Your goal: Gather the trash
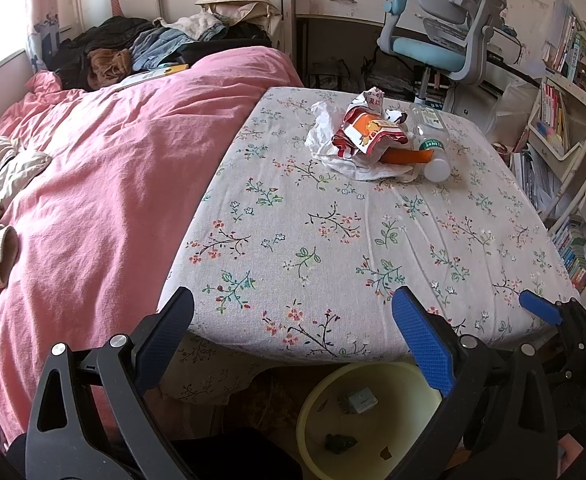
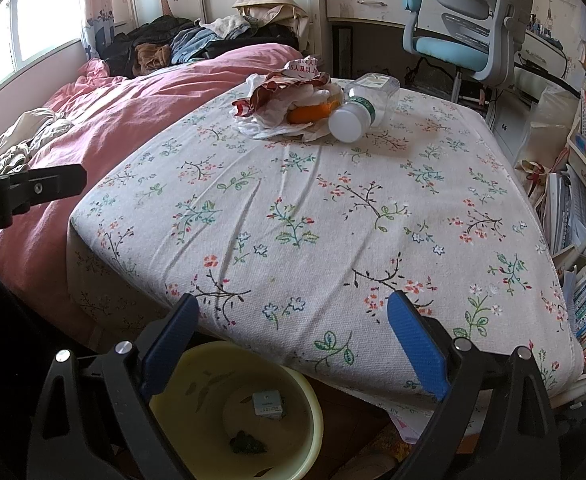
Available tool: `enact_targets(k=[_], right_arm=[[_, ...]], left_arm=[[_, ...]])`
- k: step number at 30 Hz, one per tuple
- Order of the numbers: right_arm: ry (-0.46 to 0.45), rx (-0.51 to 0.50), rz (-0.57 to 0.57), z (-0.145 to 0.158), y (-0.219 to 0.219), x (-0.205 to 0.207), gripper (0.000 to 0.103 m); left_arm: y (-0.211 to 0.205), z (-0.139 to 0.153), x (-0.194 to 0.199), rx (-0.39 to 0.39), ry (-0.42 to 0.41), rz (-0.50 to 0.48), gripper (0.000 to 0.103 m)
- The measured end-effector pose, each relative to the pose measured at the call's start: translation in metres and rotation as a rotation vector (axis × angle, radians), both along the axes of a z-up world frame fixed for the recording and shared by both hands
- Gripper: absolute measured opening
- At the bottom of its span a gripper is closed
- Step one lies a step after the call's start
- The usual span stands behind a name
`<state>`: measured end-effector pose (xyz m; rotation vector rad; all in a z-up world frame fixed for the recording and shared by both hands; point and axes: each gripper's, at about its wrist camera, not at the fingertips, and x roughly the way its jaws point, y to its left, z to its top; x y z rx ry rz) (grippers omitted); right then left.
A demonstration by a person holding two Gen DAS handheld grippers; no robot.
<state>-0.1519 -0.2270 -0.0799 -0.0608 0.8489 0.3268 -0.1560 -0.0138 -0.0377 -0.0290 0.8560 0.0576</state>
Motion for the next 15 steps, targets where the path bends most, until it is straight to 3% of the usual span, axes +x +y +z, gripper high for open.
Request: enact_targets(k=[15], right_arm=[[0.002, -0.001, 0.001, -0.0007, 0.0005, 0.0003, 0.091]], left_arm=[[-0.0003, 0.0002, 0.0002, -0.001, 0.001, 0.0, 0.096]])
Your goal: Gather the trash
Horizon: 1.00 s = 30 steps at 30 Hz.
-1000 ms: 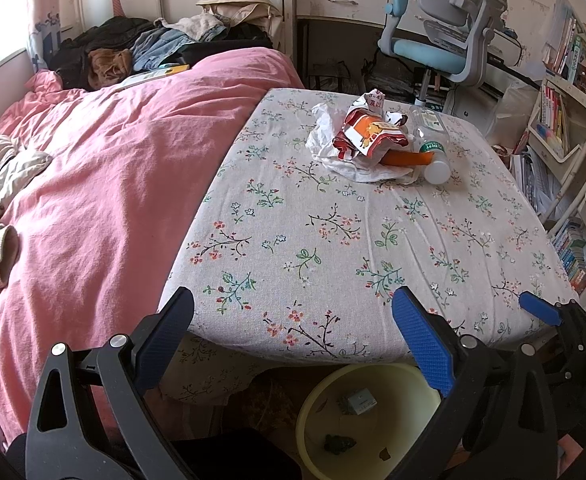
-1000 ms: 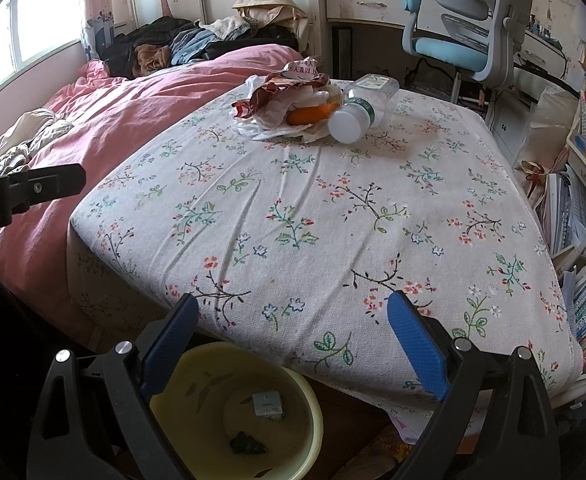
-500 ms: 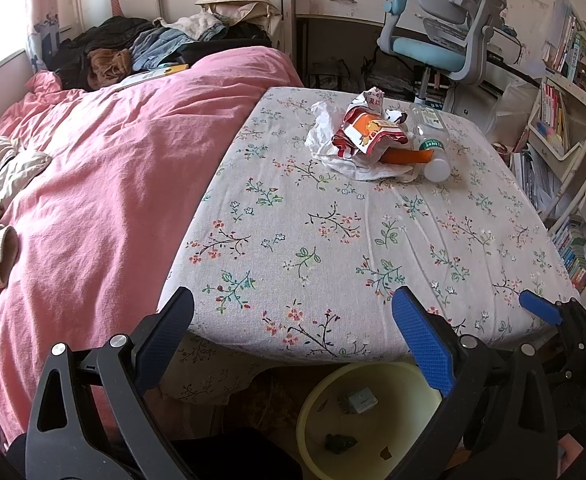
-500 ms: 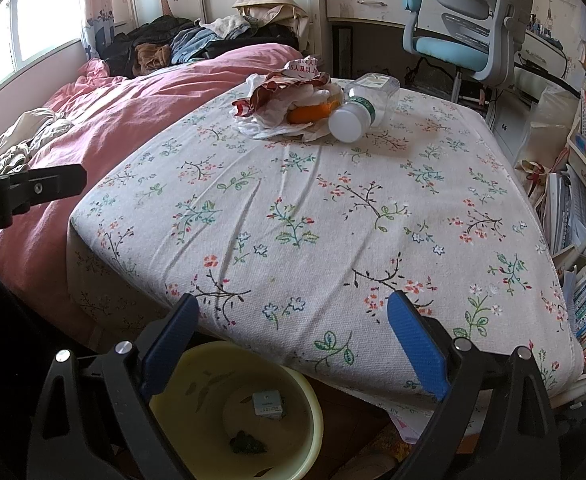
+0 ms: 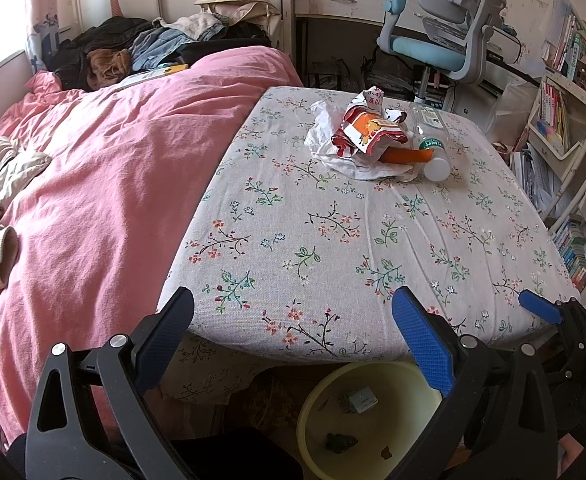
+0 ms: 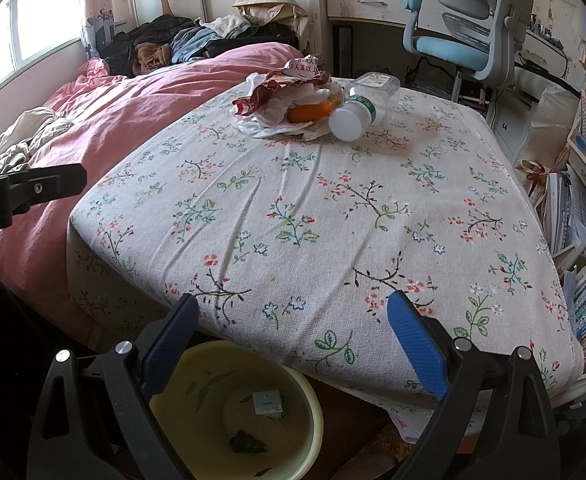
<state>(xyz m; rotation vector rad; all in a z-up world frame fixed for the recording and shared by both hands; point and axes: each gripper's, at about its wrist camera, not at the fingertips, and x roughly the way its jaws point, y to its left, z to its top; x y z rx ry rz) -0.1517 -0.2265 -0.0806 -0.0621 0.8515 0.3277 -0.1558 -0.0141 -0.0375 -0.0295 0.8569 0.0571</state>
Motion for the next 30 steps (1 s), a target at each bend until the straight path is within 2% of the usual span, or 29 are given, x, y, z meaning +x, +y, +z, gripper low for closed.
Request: enact_targets(k=[30], right_arm=[[0.006, -0.003, 0.003, -0.0015, 0.002, 0.0006, 0.091]], left_arm=[[-0.0027, -0.0022, -0.004, -0.004, 0.003, -0.025, 0.096]])
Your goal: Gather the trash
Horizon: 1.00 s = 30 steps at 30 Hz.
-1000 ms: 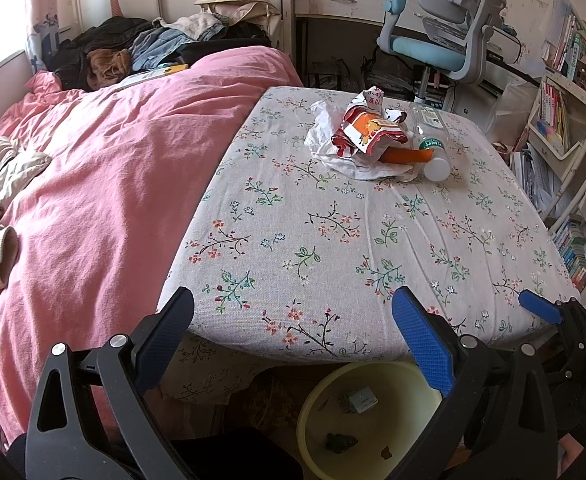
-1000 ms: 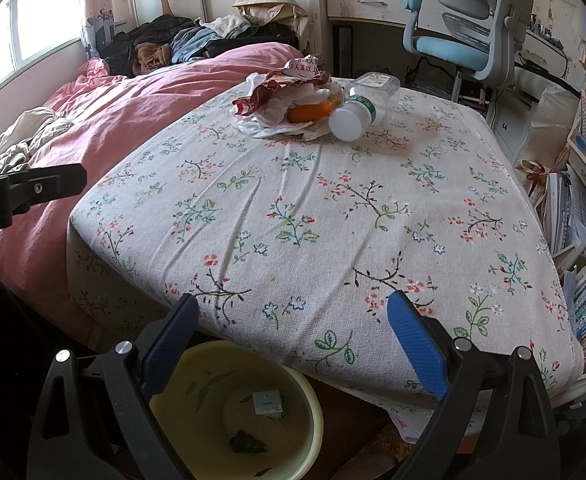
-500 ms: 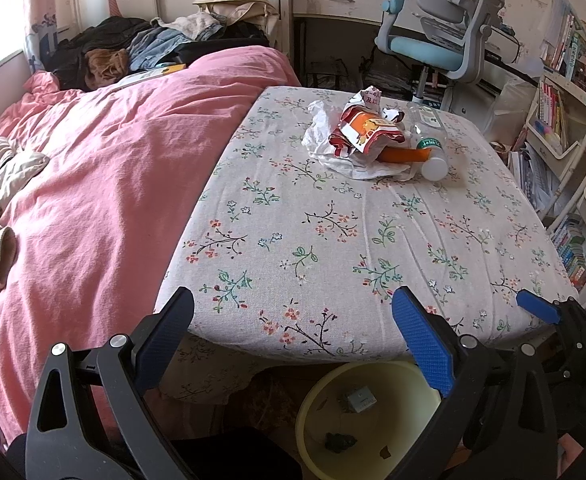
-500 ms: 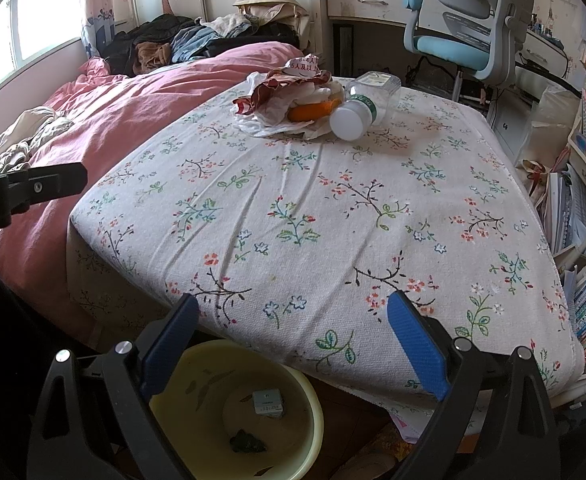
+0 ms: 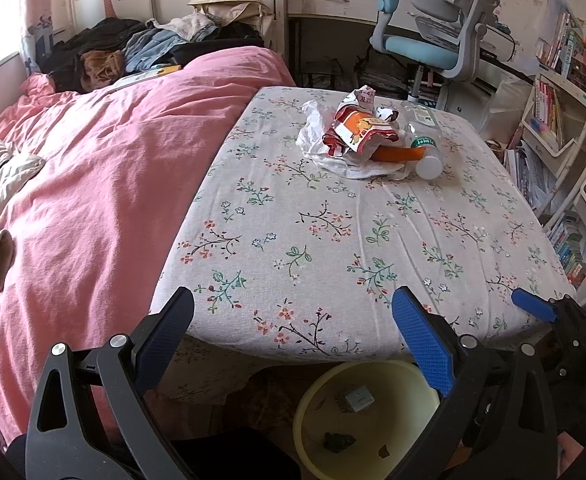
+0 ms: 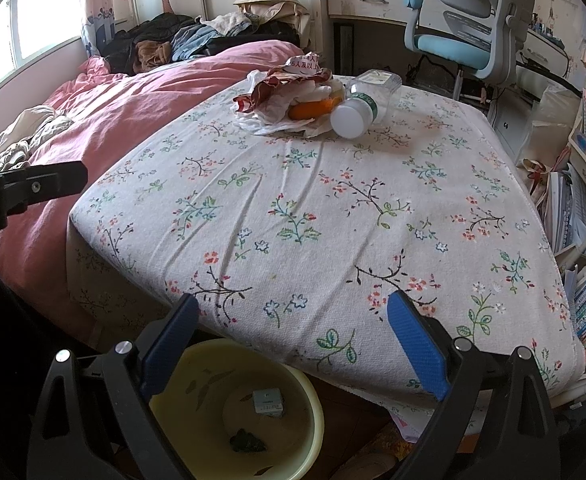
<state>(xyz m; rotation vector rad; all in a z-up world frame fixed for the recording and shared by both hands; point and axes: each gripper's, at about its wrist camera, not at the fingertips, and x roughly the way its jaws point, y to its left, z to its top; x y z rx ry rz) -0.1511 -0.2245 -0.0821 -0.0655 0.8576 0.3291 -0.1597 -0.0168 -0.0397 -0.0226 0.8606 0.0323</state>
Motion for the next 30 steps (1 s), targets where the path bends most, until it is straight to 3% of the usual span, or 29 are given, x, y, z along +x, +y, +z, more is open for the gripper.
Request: enact_targets(k=[30], right_arm=[[0.002, -0.001, 0.001, -0.0009, 0.0004, 0.0, 0.091]], left_arm=[[-0.0012, 0.0016, 0.0002, 0.0, 0.002, -0.001, 0.096]])
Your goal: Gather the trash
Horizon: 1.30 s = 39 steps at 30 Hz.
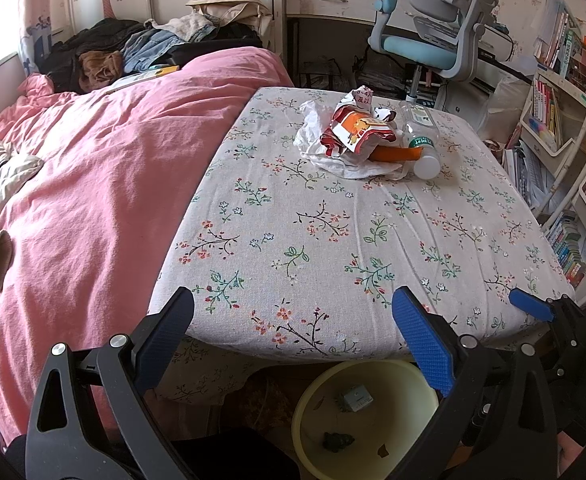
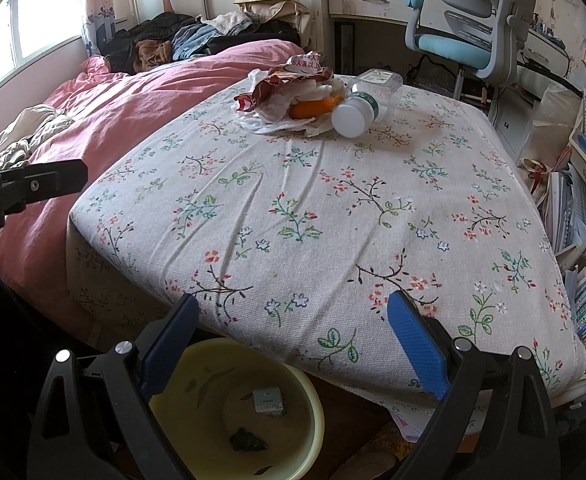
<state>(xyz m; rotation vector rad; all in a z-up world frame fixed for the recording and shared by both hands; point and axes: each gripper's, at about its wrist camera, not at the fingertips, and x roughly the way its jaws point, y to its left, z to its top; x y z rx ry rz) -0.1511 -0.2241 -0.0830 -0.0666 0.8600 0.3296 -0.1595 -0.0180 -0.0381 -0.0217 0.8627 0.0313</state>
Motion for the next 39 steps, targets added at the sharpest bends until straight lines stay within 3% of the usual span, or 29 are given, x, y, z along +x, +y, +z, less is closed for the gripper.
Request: enact_targets(k=[39], right_arm=[[0.002, -0.002, 0.001, -0.0004, 0.0004, 0.0007, 0.091]], left_arm=[[0.0016, 0.0025, 0.0036, 0.005, 0.006, 0.007, 0.096]])
